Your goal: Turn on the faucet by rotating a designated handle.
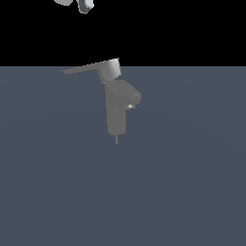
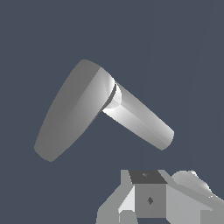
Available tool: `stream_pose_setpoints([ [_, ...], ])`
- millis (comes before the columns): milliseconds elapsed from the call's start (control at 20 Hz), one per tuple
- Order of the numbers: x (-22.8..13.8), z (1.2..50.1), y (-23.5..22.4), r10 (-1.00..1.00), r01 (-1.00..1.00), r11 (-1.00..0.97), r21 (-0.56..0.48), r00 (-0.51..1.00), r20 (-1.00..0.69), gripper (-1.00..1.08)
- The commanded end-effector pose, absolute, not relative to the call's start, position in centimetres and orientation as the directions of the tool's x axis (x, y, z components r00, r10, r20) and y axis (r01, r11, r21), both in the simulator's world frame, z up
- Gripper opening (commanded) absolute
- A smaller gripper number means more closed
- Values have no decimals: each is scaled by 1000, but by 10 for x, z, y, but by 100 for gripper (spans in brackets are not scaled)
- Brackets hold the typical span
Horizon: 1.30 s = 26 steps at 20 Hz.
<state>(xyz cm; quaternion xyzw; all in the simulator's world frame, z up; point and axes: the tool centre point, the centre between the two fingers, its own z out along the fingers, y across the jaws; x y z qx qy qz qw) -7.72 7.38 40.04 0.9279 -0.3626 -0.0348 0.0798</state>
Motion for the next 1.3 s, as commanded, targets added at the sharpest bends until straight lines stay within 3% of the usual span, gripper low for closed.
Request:
stream_pose_setpoints([
  [0,-66,392,81,-714,-702,-690,175,700,-2,-100],
  [1250,19,293,156,-949,-934,-310,175,314,-3,-100],
])
